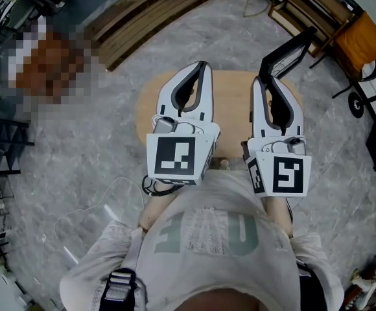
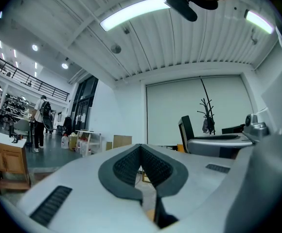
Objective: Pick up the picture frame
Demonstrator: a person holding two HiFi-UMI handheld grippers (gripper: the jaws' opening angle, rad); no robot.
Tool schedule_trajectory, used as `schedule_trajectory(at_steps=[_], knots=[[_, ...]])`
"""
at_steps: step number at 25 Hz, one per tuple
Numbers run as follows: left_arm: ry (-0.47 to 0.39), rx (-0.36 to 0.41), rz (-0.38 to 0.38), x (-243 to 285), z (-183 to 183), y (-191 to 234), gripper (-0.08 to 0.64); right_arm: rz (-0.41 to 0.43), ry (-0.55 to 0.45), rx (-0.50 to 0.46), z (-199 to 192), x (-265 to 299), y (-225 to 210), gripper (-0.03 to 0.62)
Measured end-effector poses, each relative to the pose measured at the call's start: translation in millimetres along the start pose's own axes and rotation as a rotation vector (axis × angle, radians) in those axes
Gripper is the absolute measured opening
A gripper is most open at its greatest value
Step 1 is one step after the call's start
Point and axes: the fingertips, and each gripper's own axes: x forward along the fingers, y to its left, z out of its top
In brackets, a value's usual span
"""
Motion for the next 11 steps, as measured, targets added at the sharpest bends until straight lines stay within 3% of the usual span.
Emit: schedule_trajectory(at_steps=[11], knots=[[-0.002, -0.033, 0.021, -9.9, -3.7, 11.0, 0.009, 0.023, -0.003, -0.019, 0.5, -1.4, 13.1, 0.078]])
